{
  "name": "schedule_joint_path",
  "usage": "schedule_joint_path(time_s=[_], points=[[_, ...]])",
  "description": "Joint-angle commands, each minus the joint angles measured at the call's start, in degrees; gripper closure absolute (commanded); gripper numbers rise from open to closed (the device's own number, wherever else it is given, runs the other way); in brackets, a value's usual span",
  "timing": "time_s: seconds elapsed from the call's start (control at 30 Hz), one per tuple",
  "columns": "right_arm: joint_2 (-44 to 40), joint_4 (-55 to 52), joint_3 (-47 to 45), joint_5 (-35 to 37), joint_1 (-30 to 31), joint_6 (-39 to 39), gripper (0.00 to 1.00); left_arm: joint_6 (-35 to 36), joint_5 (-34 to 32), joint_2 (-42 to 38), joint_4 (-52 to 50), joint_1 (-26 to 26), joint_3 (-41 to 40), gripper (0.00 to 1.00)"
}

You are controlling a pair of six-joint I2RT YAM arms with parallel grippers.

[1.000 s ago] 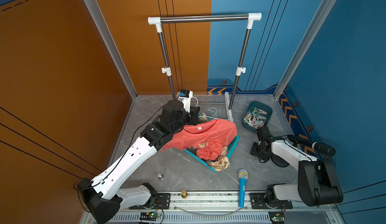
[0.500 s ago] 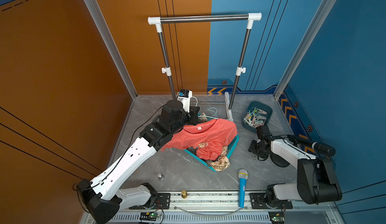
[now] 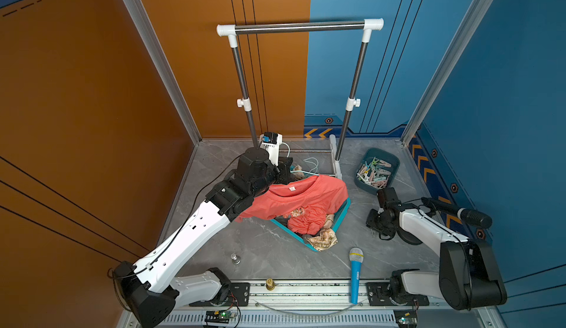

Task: Use clothespins to secure the t-shirt on both sides of the hanger
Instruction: Pick up the clothespin from the center of the board.

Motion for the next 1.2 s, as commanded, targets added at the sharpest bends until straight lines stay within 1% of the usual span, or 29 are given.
schedule_joint_path(time_s=[0.0, 0.23, 0.47, 0.6, 0.9, 1.03, 1.17], points=[[1.0, -1.8, -0.9, -0.4, -0.1, 0.2, 0.64, -0.5, 0.0, -0.6, 1.7, -0.5, -0.5, 0.95], [2.8, -0.9, 1.3, -0.4, -0.8, -0.7, 0.73, -0.5, -0.1, -0.9, 1.4, -0.5, -0.6, 0.95], [1.3, -1.6, 3.9, -2.0, -1.3, -1.2, 0.77, -0.6, -0.1, -0.6, 1.5, -0.5, -0.2, 0.95], [-1.4, -1.5, 6.6, -5.4, -1.6, -1.6, 0.8, -0.6, 0.3, -0.7, 1.6, -0.5, 0.0, 0.95], [-10.5, -1.4, 17.2, -12.8, -2.2, -2.9, 0.85, -0.1, 1.8, -1.6, 1.8, -0.1, 0.2, 0.95], [-14.1, 1.7, 20.2, -18.5, -2.7, -3.0, 0.86, -0.2, 4.2, -2.1, 1.9, 0.7, 0.7, 0.96], [-16.8, 8.9, 21.8, -25.0, -2.8, -1.6, 0.87, -0.3, 7.3, -2.4, 2.2, 1.6, 1.5, 0.97]])
